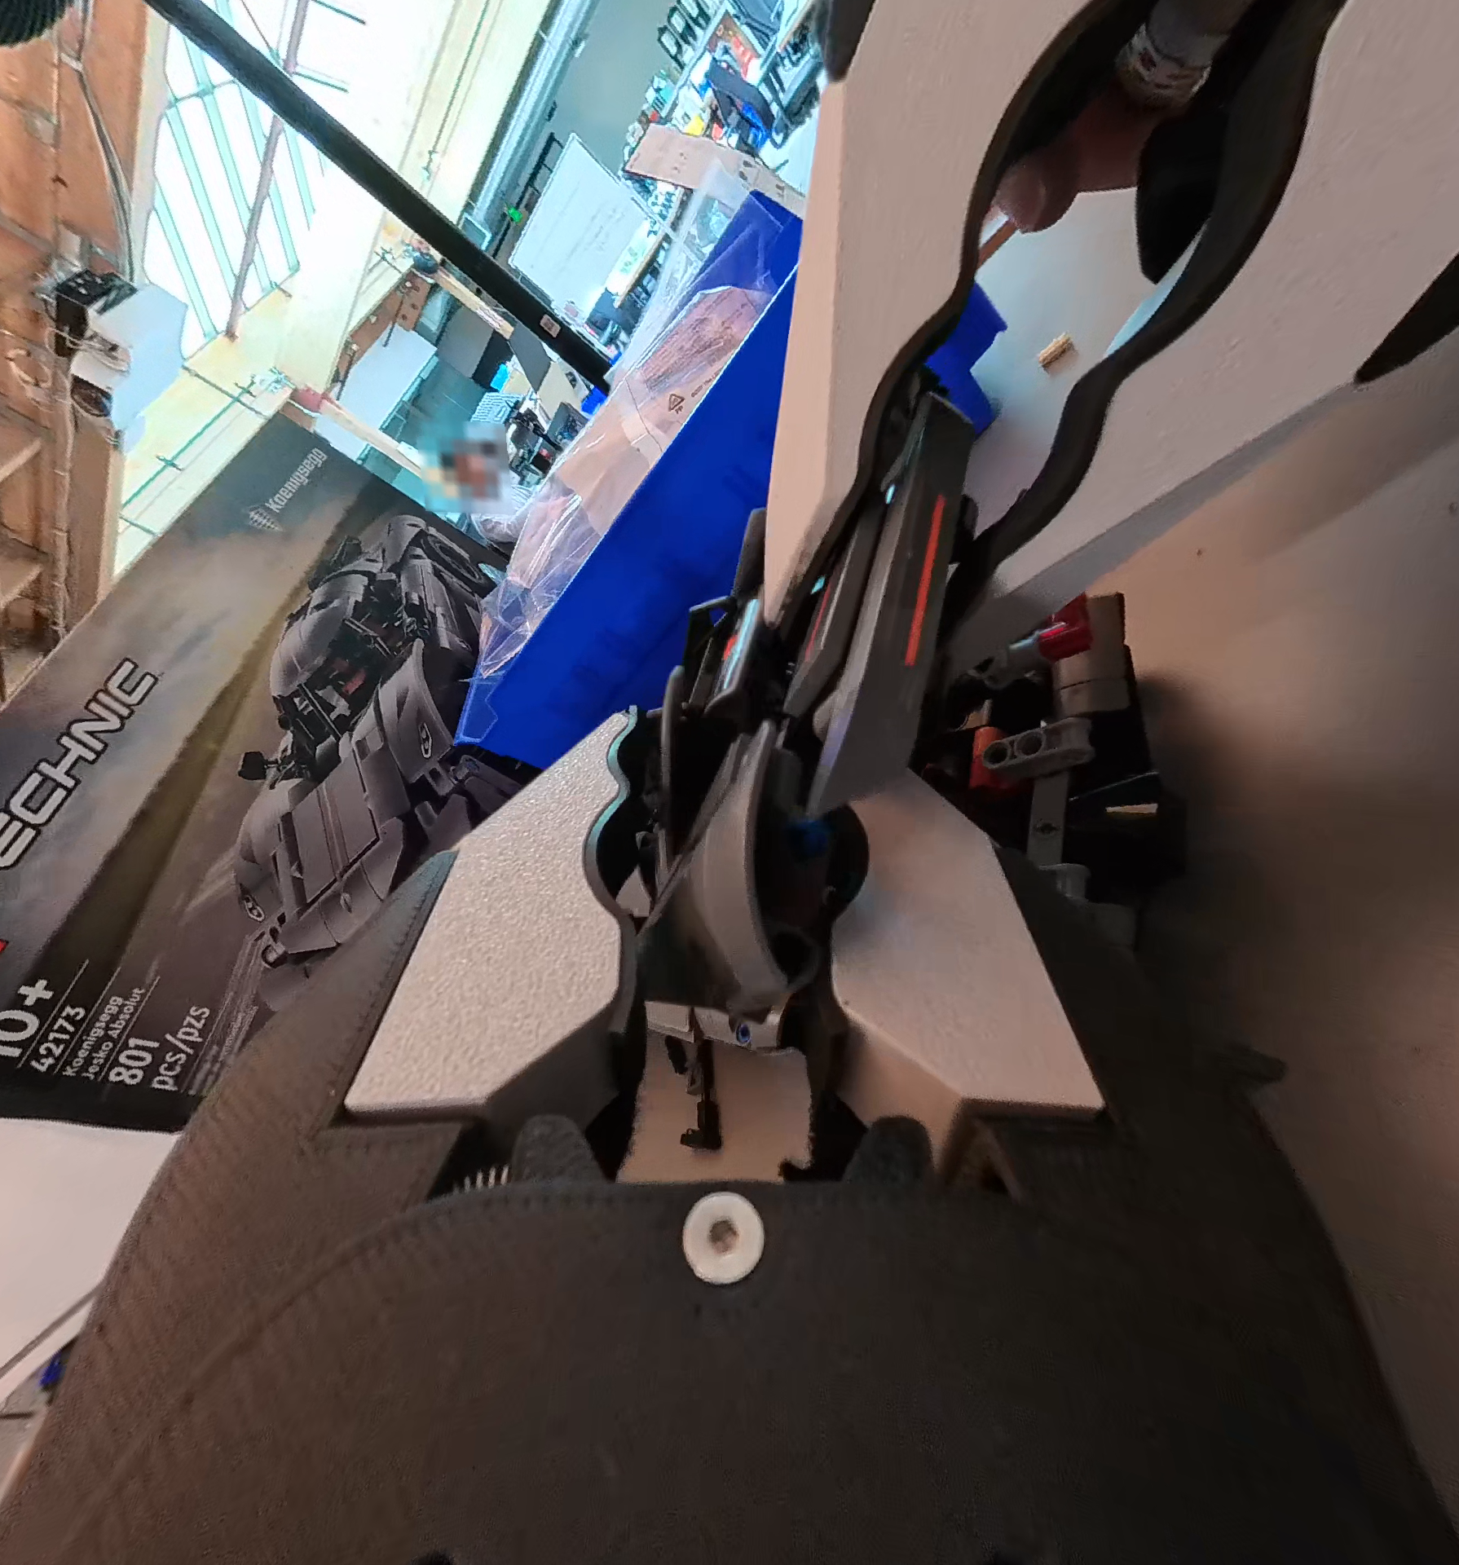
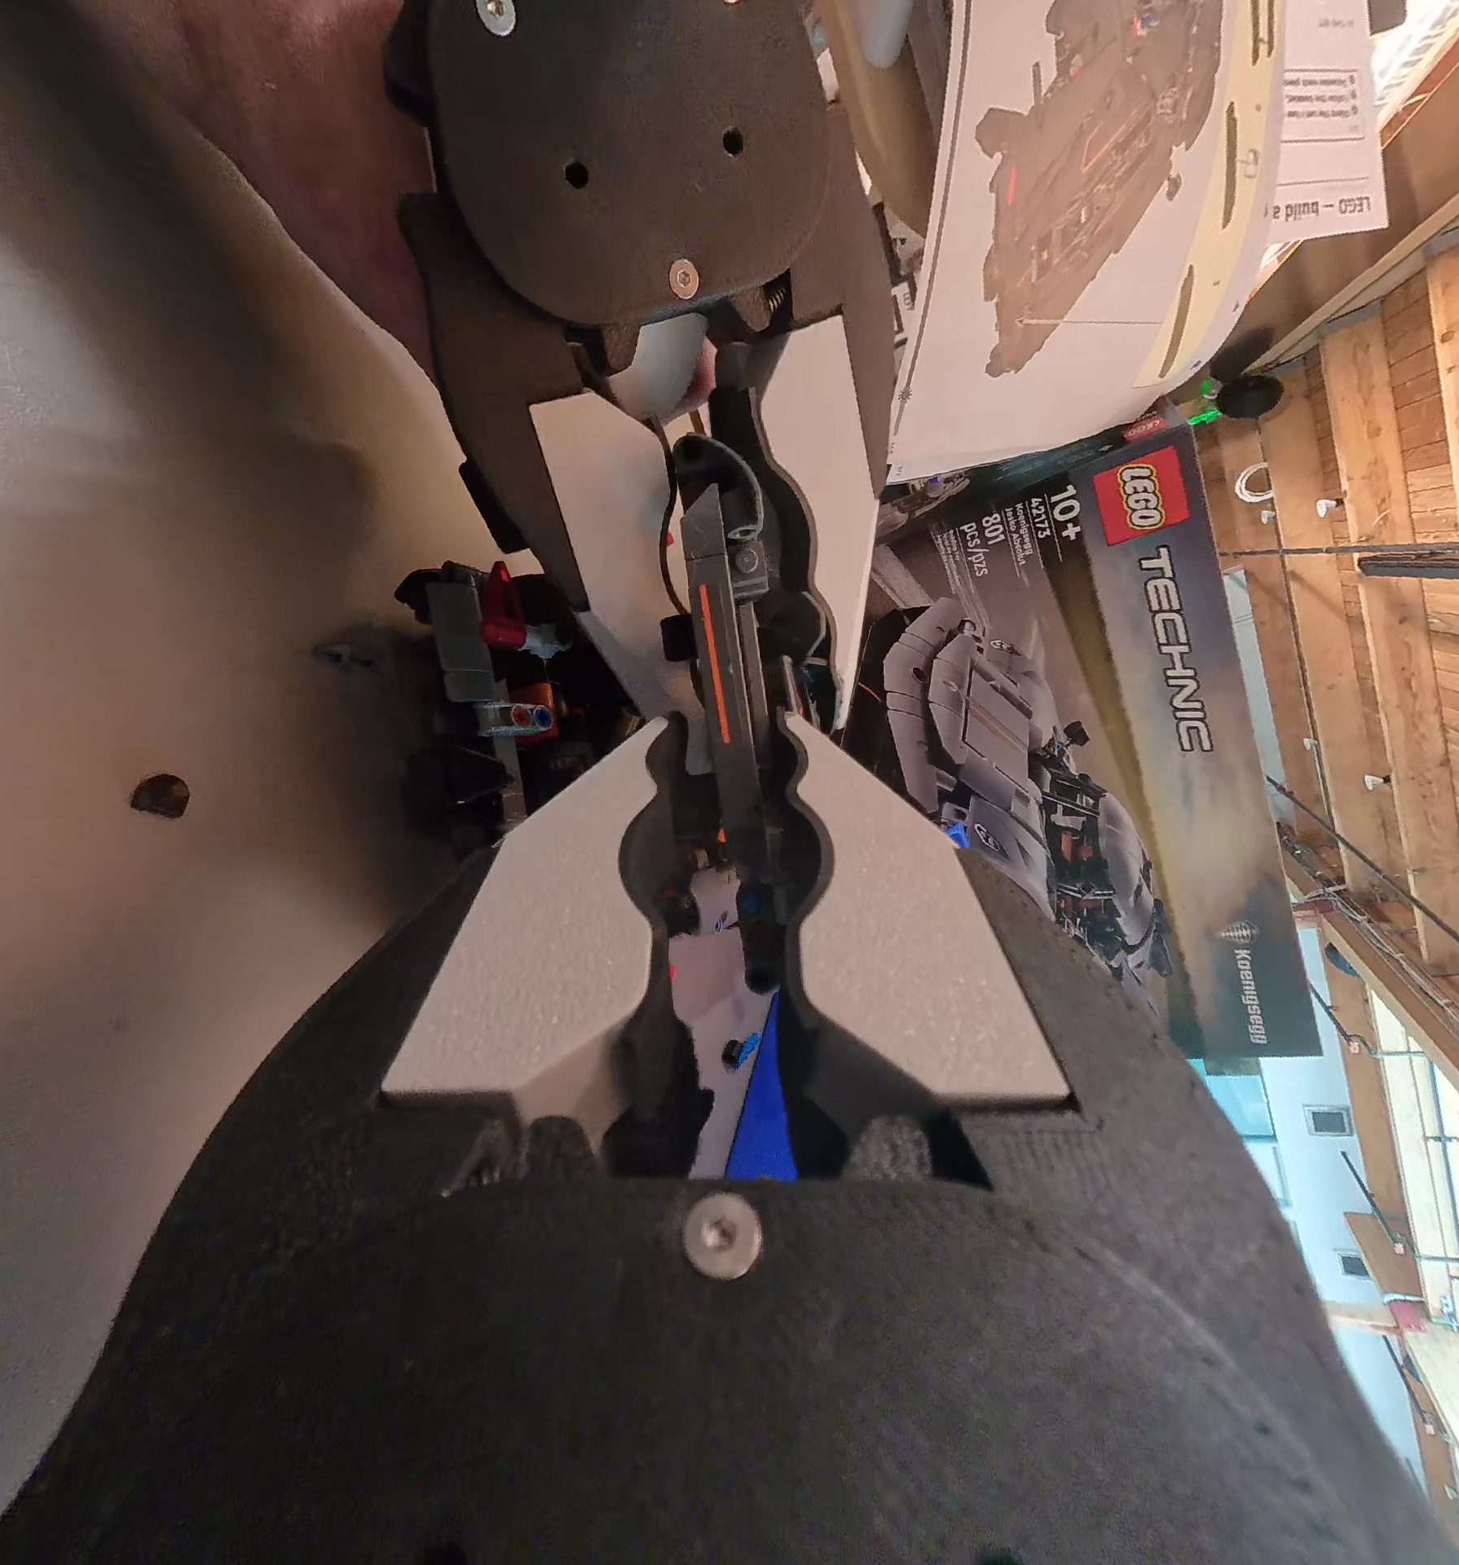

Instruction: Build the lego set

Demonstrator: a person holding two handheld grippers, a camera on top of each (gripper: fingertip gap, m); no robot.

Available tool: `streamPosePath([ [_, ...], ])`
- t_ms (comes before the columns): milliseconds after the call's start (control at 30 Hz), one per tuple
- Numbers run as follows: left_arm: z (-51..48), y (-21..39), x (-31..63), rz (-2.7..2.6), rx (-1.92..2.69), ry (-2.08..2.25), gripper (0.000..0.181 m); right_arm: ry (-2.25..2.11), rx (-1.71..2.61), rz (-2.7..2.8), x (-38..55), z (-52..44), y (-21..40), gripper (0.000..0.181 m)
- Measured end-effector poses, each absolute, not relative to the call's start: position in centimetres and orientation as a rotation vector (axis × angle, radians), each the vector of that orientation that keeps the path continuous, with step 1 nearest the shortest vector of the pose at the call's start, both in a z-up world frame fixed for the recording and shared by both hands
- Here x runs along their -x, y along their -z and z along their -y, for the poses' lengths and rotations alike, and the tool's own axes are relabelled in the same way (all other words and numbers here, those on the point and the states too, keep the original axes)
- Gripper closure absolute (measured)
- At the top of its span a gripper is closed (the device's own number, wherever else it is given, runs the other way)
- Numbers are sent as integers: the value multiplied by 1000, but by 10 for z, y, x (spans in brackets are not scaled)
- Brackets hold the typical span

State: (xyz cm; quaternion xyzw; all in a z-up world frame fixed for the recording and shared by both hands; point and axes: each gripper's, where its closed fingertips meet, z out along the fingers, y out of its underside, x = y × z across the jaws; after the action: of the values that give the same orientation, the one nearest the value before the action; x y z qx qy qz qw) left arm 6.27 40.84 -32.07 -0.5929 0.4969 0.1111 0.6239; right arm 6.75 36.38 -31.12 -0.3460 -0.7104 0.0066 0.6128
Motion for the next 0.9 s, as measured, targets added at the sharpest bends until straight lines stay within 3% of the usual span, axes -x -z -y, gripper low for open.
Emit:
streamPosePath([
  [900,-412,323,-64,-1187,1305,-377,144,97,713,1617,-67,-363,316,164],
])
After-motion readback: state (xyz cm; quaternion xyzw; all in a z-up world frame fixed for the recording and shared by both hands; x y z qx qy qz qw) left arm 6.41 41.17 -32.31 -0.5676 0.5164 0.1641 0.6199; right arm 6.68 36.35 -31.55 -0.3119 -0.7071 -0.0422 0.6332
